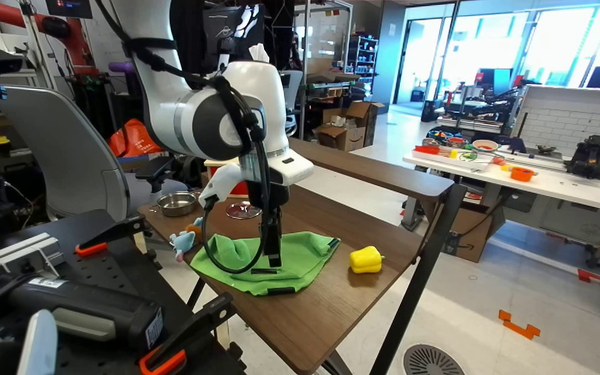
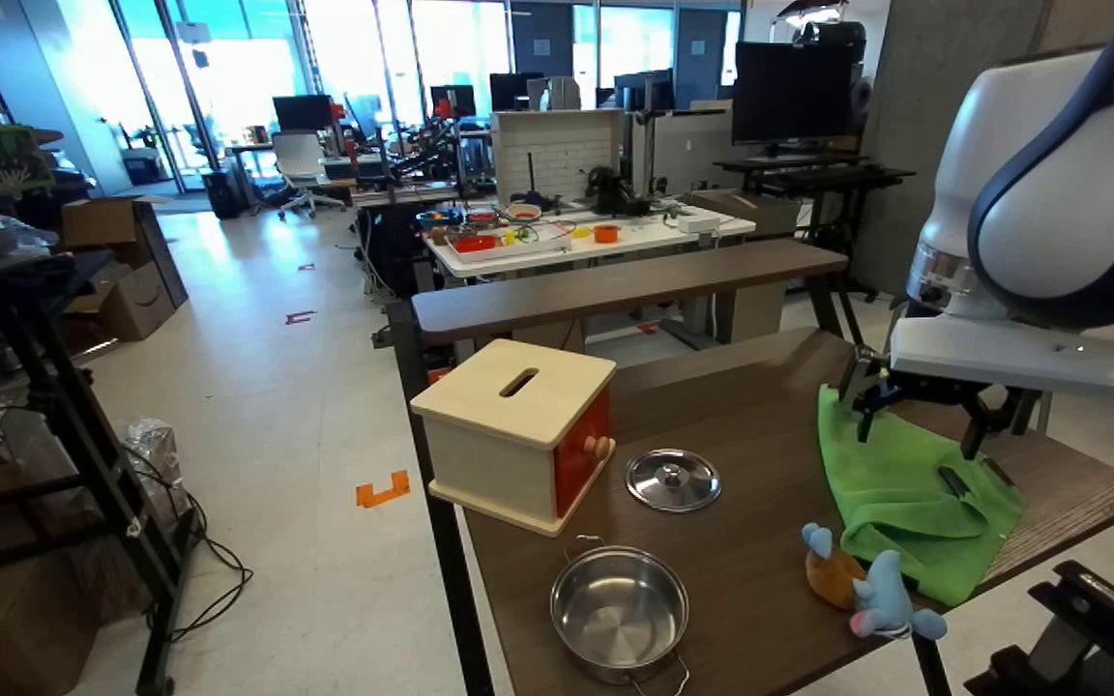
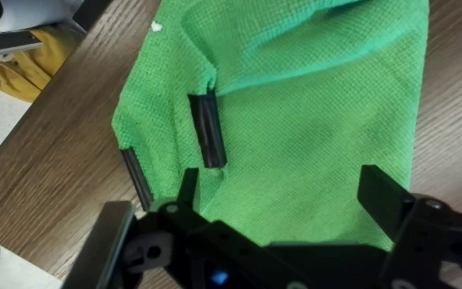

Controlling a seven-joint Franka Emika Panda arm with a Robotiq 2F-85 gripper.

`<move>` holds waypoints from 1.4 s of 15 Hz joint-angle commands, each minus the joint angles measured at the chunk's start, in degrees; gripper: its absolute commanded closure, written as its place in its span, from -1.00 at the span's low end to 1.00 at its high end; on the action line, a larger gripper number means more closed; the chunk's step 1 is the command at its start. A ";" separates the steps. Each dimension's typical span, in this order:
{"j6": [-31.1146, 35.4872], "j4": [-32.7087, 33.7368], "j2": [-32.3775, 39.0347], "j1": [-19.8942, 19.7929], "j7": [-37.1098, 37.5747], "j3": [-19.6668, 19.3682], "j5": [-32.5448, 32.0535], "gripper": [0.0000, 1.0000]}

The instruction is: Move the green cloth

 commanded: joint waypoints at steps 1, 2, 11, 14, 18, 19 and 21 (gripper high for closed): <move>-0.92 4.12 4.04 0.76 -2.32 0.19 4.35 -1.00; -1.32 4.92 4.76 0.68 -2.46 0.37 4.98 -1.00; -9.12 14.84 9.35 0.46 -1.95 0.48 7.78 -1.00; -12.84 20.18 11.54 0.53 -0.79 0.20 7.70 -1.00; -18.09 28.49 15.23 0.73 1.51 -0.26 7.36 -1.00; -18.94 30.35 16.00 0.69 2.06 -0.25 7.22 -1.00; -20.77 34.58 17.37 0.84 3.38 -0.30 6.92 -1.00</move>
